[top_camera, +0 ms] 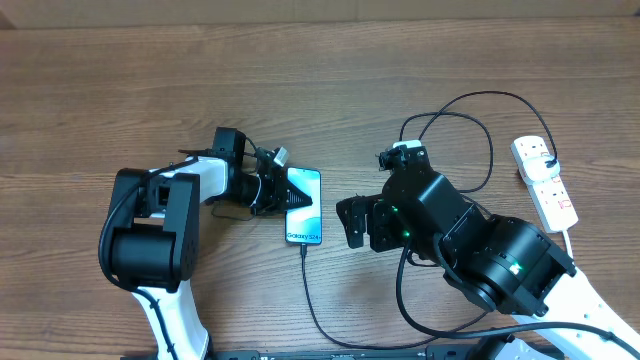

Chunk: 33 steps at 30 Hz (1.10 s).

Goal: Plug charger to phone and switch on socket

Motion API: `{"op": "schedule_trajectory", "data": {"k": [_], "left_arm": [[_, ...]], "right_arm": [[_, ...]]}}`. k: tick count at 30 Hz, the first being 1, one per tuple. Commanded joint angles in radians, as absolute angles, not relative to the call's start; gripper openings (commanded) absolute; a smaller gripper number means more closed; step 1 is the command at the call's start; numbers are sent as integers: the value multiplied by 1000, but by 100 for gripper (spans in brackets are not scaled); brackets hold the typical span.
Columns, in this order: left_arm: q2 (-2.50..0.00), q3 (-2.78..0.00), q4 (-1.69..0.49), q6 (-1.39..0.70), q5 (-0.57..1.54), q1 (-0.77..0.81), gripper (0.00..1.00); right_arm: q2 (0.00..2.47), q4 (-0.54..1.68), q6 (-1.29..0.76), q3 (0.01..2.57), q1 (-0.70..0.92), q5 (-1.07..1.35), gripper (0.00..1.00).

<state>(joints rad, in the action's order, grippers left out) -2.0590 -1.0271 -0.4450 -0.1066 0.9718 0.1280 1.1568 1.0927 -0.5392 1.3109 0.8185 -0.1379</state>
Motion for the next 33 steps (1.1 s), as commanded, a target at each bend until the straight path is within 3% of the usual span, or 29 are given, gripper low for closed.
{"op": "schedule_trajectory", "data": {"k": [1,3,9,13,15,18,29,33], "left_arm": [[-2090,-1031,-447,-75,905,131,23],[-2090,-1031,-453,-75,886,131,33],[-2090,-1031,-474,-93,818,131,45],[-2090,-1031,-515,-113,686,131,54],[-2090,-1031,-541,-114,598,131,67],[-2090,-1031,-570,-121,481,131,75],[-2090,-1031,-578,-123,416,131,84],[-2090,-1031,-581,-5,459,131,84]], "right_arm": [[1158,1083,-554,1336,816,-149,100],[1158,1076,-554,1336,816,-149,100],[1164,1047,-555,1336,816,-149,100],[1174,1026,-555,1336,816,-141,100],[1181,1010,-558,1336,816,-138,100],[1192,988,-585,1336,816,-138,100],[1223,942,-584,1336,816,-138,100],[1224,942,-584,1336,816,-138,100]]}}
